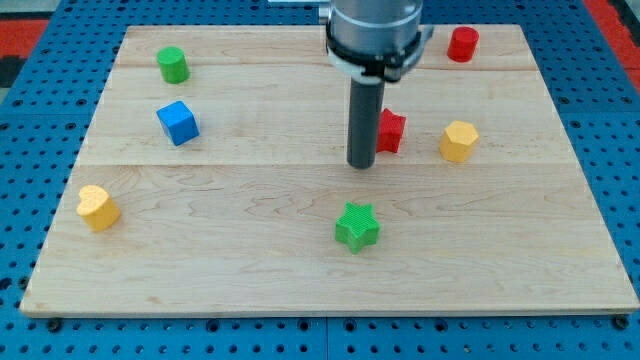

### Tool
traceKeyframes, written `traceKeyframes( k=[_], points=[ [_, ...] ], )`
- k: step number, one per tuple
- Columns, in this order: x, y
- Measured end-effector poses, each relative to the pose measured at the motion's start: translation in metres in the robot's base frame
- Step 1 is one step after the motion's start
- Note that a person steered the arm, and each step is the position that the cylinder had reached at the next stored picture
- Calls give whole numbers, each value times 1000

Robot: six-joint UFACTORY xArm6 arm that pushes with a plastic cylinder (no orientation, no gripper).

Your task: Move the red star on the right side of the blue triangle

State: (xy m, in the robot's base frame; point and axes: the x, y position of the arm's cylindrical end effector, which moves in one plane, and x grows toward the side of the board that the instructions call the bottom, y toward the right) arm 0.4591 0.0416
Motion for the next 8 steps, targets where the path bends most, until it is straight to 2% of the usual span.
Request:
traceKeyframes(
  k=[1, 2, 6, 7, 8],
  points=[
    [12, -2],
    [4, 12],
    [-79, -4],
    [-50, -12],
    [-47, -9]
  ],
)
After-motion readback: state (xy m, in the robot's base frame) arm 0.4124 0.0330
